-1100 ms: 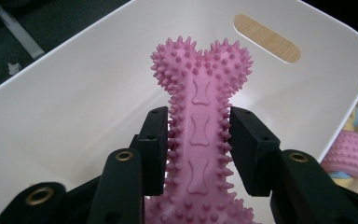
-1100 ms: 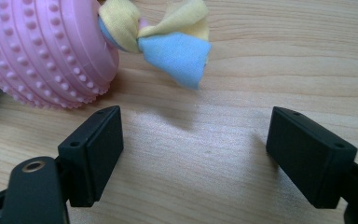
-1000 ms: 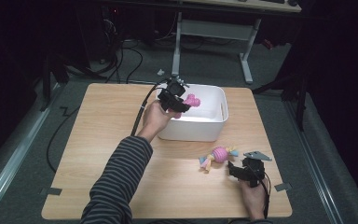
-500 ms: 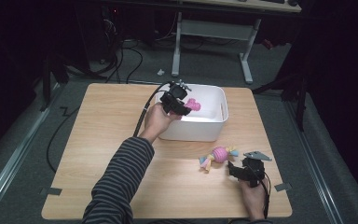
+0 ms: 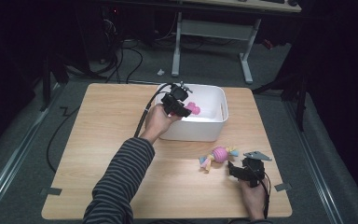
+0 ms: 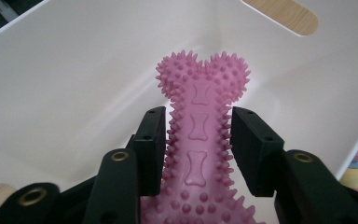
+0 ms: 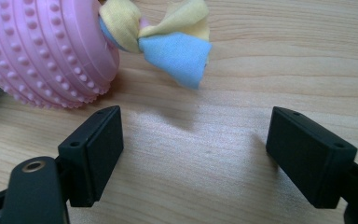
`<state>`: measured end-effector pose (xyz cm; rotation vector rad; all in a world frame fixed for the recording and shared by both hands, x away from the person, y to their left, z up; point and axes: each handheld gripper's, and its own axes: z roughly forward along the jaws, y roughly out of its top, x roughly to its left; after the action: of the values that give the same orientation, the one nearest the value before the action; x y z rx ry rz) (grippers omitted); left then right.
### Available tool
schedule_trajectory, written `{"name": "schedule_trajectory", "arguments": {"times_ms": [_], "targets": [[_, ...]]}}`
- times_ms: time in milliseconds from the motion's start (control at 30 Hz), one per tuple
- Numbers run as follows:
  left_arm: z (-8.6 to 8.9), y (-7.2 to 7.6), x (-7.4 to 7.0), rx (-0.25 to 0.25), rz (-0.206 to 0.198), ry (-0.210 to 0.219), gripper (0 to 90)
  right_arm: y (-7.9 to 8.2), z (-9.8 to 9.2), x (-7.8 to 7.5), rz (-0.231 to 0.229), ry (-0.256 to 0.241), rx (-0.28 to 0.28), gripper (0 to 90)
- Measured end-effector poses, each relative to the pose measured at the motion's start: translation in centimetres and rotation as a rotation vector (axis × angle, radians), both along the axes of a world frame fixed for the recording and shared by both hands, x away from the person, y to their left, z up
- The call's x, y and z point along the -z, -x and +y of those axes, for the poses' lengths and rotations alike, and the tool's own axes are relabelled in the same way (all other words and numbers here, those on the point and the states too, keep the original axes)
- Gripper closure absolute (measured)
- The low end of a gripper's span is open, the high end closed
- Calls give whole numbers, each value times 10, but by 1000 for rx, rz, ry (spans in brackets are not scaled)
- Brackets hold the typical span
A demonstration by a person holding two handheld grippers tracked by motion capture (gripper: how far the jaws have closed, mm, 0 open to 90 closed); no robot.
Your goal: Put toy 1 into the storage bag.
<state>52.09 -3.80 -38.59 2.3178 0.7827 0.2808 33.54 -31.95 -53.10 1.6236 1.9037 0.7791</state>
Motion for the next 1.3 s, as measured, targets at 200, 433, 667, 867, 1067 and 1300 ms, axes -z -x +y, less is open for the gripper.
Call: {"name": "schedule_trajectory", "arguments": {"times_ms": [200,433,667,867,1067,1300], "targets": [[2,7,-9,3,-25,26,476,0,0,0,-1,0,-4,191],[9,19,-22,9,-60,42,434,0,0,0,-2,0,-4,192],[26,30,-30,-8,-78,91,423,0,0,0,-3,0,-4,192],[45,42,-33,-32,-103,121,420,0,0,0,-2,0,-4,192],[65,53,-37,-53,-121,151,417,0,1,0,0,1,-5,192],[81,63,-37,-71,-120,160,412,0,1,0,0,1,-6,191]]}}
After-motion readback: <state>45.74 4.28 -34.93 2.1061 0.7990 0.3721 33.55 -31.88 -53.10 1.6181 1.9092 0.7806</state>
